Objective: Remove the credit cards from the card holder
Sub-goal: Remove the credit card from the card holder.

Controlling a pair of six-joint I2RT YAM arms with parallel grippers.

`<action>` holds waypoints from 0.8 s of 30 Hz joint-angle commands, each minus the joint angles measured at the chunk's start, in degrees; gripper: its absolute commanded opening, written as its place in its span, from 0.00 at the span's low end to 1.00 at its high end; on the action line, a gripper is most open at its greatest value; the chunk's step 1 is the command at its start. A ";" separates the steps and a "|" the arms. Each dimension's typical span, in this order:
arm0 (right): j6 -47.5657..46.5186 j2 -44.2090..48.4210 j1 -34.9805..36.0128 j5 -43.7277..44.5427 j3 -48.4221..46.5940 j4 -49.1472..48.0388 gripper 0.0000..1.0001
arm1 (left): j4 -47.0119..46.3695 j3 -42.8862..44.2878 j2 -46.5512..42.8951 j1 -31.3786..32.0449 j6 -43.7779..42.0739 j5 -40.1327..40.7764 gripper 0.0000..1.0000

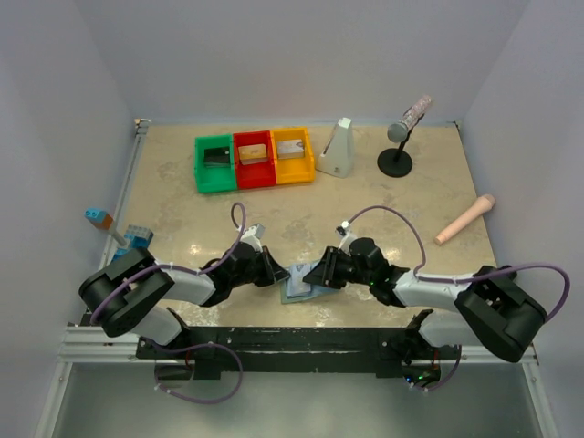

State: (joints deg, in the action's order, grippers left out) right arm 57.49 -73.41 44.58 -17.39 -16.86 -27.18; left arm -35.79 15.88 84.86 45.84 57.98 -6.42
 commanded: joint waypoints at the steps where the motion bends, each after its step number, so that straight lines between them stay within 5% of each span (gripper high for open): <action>1: -0.81 2.21 -0.19 0.78 -0.36 -1.56 0.27 | 12.68 -2.96 3.47 0.82 -2.52 2.55 0.00; 24: -1.68 6.34 -1.33 1.74 -0.01 2.22 0.11 | 12.68 -2.87 4.08 0.82 -2.96 2.64 0.00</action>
State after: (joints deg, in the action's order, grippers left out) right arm 56.51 -69.01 43.77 -15.97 -16.38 -22.94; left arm -36.34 15.86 85.19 45.89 57.95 -6.42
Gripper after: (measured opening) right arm 0.126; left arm 0.012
